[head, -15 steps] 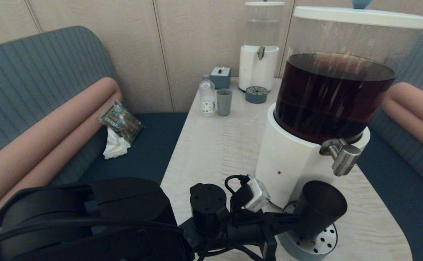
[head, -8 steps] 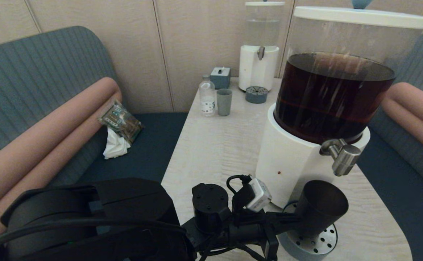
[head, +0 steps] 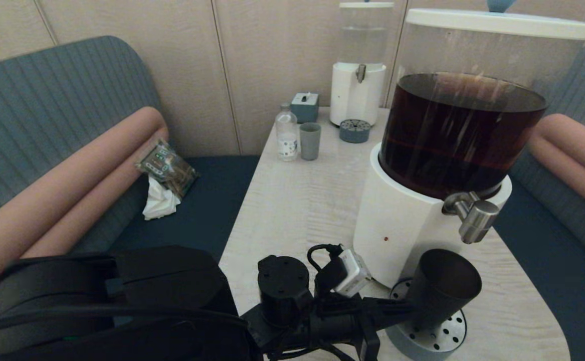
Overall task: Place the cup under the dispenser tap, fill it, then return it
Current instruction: Place it under the water dispenser, then turn on the faucet
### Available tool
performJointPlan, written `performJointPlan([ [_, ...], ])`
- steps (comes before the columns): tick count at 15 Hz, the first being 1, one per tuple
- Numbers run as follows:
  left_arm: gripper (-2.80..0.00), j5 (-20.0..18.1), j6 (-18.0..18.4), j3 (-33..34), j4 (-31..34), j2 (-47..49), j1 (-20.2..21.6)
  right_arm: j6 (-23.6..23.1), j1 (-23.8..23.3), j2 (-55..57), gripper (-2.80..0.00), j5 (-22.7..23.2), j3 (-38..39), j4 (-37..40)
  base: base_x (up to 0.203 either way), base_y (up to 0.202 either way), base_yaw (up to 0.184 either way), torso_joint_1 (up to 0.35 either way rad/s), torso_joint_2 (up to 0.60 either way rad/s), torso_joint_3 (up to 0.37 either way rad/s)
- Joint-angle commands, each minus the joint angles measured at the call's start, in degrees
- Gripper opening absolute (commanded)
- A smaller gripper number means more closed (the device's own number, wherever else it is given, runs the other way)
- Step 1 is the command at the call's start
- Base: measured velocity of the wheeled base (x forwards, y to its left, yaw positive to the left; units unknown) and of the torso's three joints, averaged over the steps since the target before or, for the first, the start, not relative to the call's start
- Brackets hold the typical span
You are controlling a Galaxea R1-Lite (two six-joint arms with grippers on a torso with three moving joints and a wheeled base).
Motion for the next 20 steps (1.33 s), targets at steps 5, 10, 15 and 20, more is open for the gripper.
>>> performJointPlan([
  [5,-2.80,4.08,-1.19,14.24,-0.49,-17.98,0.51,-0.05,0.01,-0.02,-2.80,0.04,0.18,-0.04,0.000,0.000,0.000,0.000,0.00,0.000],
  [10,-2.80,15.63,-5.40,23.55,-0.49,-37.34,8.75,-0.05,0.01,-0.02,-2.80,0.04,0.18,-0.04,0.000,0.000,0.000,0.000,0.00,0.000],
  [15,-2.80,19.19,-9.06,29.63,-0.49,-51.83,29.54,-0.05,0.01,-0.02,-2.80,0.04,0.18,-0.04,0.000,0.000,0.000,0.000,0.00,0.000],
  [20,-2.80,27.36,-10.43,32.39,-0.49,-59.96,40.21,-0.05,0.01,-0.02,-2.80,0.04,0.18,-0.04,0.000,0.000,0.000,0.000,0.00,0.000],
])
